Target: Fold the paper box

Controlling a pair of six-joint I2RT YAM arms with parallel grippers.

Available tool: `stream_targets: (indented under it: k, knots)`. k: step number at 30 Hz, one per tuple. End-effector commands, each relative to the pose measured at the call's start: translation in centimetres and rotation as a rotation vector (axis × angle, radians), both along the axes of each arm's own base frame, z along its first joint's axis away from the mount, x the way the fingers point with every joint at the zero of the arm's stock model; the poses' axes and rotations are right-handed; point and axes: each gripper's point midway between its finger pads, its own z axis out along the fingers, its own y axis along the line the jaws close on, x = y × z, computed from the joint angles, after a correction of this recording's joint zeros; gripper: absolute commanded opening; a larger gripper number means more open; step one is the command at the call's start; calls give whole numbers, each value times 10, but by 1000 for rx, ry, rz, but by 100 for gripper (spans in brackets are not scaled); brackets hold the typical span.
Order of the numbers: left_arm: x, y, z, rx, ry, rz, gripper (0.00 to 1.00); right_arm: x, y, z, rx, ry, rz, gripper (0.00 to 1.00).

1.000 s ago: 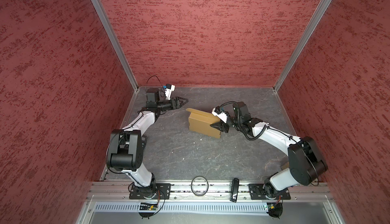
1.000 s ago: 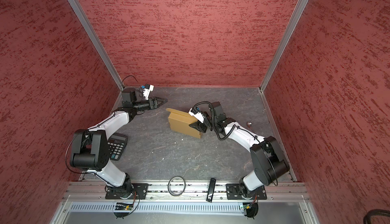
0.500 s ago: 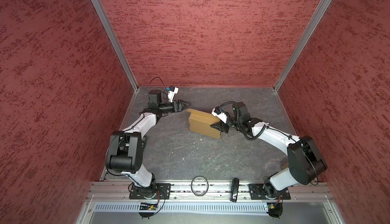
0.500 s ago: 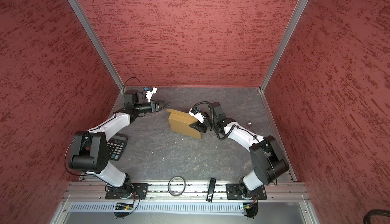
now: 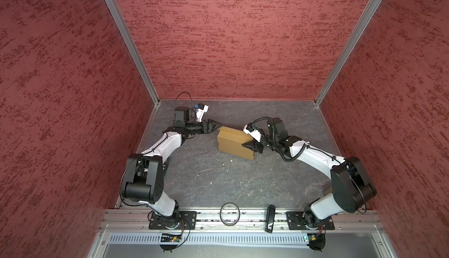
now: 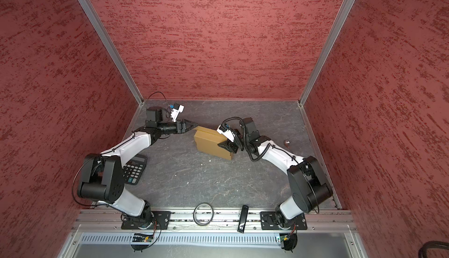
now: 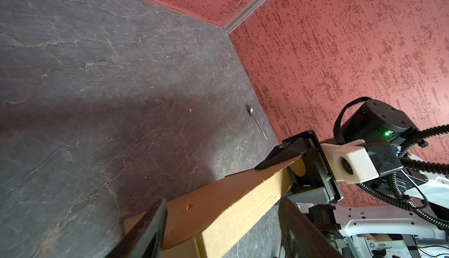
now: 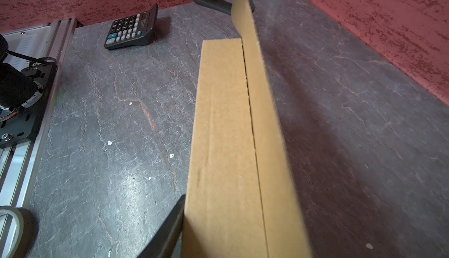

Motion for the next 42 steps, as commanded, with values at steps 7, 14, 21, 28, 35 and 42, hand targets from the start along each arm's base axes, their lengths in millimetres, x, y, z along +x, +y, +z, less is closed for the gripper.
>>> stream_targets:
  k: [7,14,21,28,35,42]
  knots:
    - [-18,-13,5,15,-7,-31,69,4,7,11,16,-34,9,9]
    - [-21,-19,-1,15,16,-37,64,5,7,9,10,-30,7,9]
    - [-25,-22,-6,17,26,-34,59,4,8,6,8,-24,10,9]
    - [-24,-21,-15,34,38,-20,57,4,8,4,5,-20,10,9]
    - [-26,-20,-26,36,55,-7,51,4,8,2,4,-13,12,6]
    - [-29,-18,-34,41,57,14,43,4,8,0,-3,-9,12,4]
